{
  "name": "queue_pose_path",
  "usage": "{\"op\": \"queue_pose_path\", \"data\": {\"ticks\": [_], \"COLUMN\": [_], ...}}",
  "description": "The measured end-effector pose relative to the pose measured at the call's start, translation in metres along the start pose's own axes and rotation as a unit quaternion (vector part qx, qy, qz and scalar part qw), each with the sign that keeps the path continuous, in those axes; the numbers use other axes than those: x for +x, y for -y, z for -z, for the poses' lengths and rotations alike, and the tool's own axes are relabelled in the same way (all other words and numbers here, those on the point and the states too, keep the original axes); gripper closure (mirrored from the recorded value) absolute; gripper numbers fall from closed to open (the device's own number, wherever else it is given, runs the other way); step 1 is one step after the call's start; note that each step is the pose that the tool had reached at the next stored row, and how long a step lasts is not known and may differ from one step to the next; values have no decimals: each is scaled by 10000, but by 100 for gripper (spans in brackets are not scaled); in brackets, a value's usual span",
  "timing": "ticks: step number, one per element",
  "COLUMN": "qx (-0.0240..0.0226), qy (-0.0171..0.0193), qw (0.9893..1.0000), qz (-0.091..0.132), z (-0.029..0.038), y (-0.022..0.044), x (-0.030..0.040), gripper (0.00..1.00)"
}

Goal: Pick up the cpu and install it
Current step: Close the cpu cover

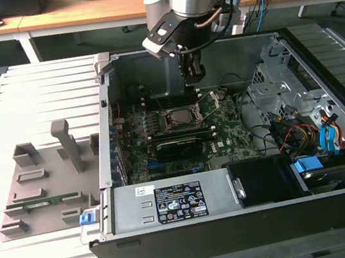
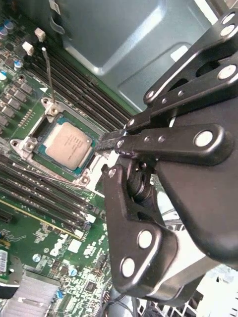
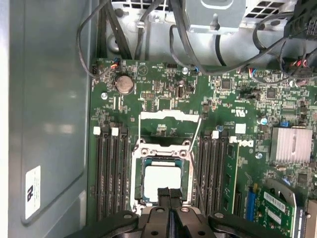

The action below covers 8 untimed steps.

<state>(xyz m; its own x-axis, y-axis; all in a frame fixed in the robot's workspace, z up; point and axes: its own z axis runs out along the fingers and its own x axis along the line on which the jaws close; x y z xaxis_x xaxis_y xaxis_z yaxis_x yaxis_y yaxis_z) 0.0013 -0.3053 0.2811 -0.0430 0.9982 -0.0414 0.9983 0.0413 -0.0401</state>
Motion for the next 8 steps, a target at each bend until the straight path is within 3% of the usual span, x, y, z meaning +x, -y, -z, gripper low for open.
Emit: {"op": "queue_pose_path", "data": {"ticks": [6,8], "qx": [0,1], "qy": [3,3], "qw": [10000,10000], "qz": [0,0], "z": [6,10], "y": [-149,-259], "x": [-7,-11], "gripper": [89,89]}}
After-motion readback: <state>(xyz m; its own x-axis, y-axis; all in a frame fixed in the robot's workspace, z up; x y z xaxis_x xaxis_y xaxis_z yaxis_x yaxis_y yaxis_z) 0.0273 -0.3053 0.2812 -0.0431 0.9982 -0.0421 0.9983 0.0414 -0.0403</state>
